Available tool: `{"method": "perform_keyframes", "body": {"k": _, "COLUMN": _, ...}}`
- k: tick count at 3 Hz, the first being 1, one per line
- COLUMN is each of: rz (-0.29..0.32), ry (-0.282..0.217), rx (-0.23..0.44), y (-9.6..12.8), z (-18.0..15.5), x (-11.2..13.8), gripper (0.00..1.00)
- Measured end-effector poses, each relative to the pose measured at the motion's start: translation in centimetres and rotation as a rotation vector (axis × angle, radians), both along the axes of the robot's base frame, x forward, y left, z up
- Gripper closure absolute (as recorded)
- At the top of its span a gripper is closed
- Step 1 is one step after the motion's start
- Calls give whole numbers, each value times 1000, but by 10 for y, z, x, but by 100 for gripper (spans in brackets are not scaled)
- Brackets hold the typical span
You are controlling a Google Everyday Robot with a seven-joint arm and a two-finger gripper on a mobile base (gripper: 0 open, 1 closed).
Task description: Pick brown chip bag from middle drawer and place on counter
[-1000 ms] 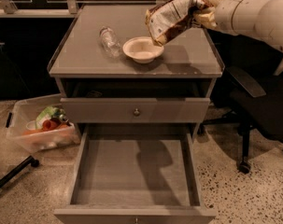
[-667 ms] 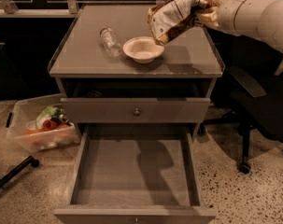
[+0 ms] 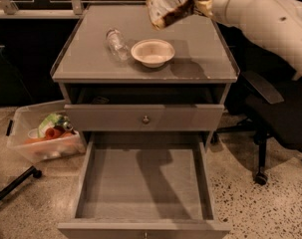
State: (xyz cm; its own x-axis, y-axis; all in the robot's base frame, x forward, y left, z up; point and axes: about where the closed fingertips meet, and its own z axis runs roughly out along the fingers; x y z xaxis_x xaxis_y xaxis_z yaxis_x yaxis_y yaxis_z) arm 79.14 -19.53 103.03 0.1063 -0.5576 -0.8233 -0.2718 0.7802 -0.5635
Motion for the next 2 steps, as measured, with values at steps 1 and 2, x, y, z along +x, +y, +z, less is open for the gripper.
{"method": "perform_keyframes", "body": {"k": 1, "rz": -3, "ry": 30, "rx": 76, "y": 35, "z": -14, "x": 47, "gripper": 100}}
{"method": "perform_keyframes", "body": {"k": 2, "rz": 2, "ry": 95, "rx": 131, "y": 85, "z": -37, "x": 84, "gripper": 100}}
